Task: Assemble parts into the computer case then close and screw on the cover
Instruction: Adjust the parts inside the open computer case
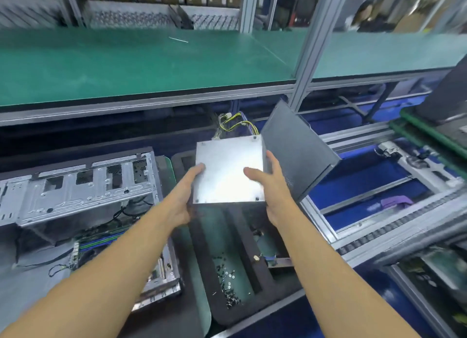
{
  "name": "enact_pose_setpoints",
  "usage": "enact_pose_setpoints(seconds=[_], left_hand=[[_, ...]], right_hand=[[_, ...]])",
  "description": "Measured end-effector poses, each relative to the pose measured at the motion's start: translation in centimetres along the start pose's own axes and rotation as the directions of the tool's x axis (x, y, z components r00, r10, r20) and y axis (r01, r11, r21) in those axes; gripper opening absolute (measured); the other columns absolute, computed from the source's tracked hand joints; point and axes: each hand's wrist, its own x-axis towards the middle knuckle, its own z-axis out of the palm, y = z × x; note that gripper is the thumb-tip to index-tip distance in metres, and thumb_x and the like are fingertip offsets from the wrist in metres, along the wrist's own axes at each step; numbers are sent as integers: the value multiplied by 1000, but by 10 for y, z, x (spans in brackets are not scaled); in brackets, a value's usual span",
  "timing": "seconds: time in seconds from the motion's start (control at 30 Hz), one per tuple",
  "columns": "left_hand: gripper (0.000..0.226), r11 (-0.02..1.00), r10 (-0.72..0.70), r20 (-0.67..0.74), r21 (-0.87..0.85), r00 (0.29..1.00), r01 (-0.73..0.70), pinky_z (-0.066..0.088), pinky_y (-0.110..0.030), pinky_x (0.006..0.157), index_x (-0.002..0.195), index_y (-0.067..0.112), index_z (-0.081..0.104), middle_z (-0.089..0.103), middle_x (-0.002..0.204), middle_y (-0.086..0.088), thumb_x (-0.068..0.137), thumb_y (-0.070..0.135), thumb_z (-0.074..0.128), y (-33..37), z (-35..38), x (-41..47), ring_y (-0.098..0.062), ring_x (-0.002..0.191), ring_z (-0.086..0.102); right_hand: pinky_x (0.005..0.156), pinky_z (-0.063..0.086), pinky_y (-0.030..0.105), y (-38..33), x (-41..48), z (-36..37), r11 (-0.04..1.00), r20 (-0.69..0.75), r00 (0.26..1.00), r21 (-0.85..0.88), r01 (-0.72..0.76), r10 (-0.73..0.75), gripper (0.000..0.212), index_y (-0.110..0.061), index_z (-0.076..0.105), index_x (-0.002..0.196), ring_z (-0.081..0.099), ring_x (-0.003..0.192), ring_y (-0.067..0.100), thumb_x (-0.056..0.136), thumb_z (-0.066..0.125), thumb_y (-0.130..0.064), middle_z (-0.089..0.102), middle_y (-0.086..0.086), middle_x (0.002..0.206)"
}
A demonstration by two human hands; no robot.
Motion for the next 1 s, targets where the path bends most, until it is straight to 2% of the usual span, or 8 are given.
enact_pose_setpoints(seconds=[0.13, 0.23, 0.4, 0.57, 0.67, 0.8, 0.93, 1.0], left_hand=[[34, 987, 148, 101, 56, 984, -154, 57, -33, 68, 92, 24, 79, 75, 104, -5, 74, 51, 72, 10, 1, -28, -22, 83, 74], [42, 944, 277, 78, 163, 958, -286, 58, -36, 72, 98, 17, 76, 75, 103, -11, 73, 50, 66, 8, 7, -52, -25, 87, 72], [80, 913, 392, -95, 161, 915, -374, 54, -49, 88, 126, 6, 57, 68, 118, -18, 61, 51, 71, -1, 18, -88, -35, 105, 67], [75, 900, 432, -274, 188, 859, -393, 54, -32, 61, 123, 7, 52, 68, 113, -17, 65, 49, 74, -7, 11, -118, -24, 81, 70], [66, 958, 285, -355, 147, 890, -248, 55, -32, 53, 114, 13, 60, 76, 90, -9, 64, 53, 76, -2, 5, -133, -23, 66, 73], [51, 996, 18, -300, 88, 954, 9, 56, -38, 52, 95, 15, 65, 75, 75, -10, 72, 60, 68, 12, -28, -149, -28, 54, 70], [52, 998, -45, -344, 27, 938, 58, 56, -39, 51, 91, 14, 61, 73, 69, -11, 70, 60, 70, 10, -65, -157, -29, 49, 69], [54, 999, -39, -332, -9, 943, 38, 56, -41, 51, 93, 13, 63, 74, 72, -11, 68, 61, 71, 10, -78, -163, -30, 52, 70]], right_hand=[[89, 59, 45, 12, -17, -10, 978, 160, 986, 211, 9, -43, 90, -31, 48, 145, 70, 113, 27, 63, 86, -28, 68, 1, 132], [76, 60, 40, 24, -33, -10, 951, 236, 972, 302, -66, -8, 79, -30, 54, 138, 72, 106, 26, 64, 83, -26, 70, 5, 129], [79, 58, 41, 34, -48, -2, 914, 330, 939, 343, -217, 99, 84, -15, 54, 142, 68, 111, 34, 64, 82, -29, 66, 16, 134], [89, 58, 48, 37, -56, 13, 937, 387, 905, 216, -274, 175, 84, -11, 59, 139, 68, 114, 38, 63, 82, -37, 70, 16, 127], [97, 52, 48, 34, -60, 26, 903, 424, 857, 172, -393, 292, 75, -11, 62, 136, 68, 111, 37, 69, 80, -37, 70, 16, 127], [107, 47, 53, 19, -60, 41, 894, 500, 767, -35, -447, 403, 55, -11, 64, 134, 66, 113, 37, 88, 68, -42, 67, 20, 130], [75, 62, 45, 8, -63, 69, 886, 466, 754, -219, -410, 464, 43, -18, 72, 112, 76, 87, 30, 87, 69, -52, 76, 16, 109], [69, 62, 40, 10, -67, 84, 899, 473, 766, -188, -395, 435, 35, -18, 74, 109, 77, 84, 28, 90, 68, -48, 77, 13, 108]])
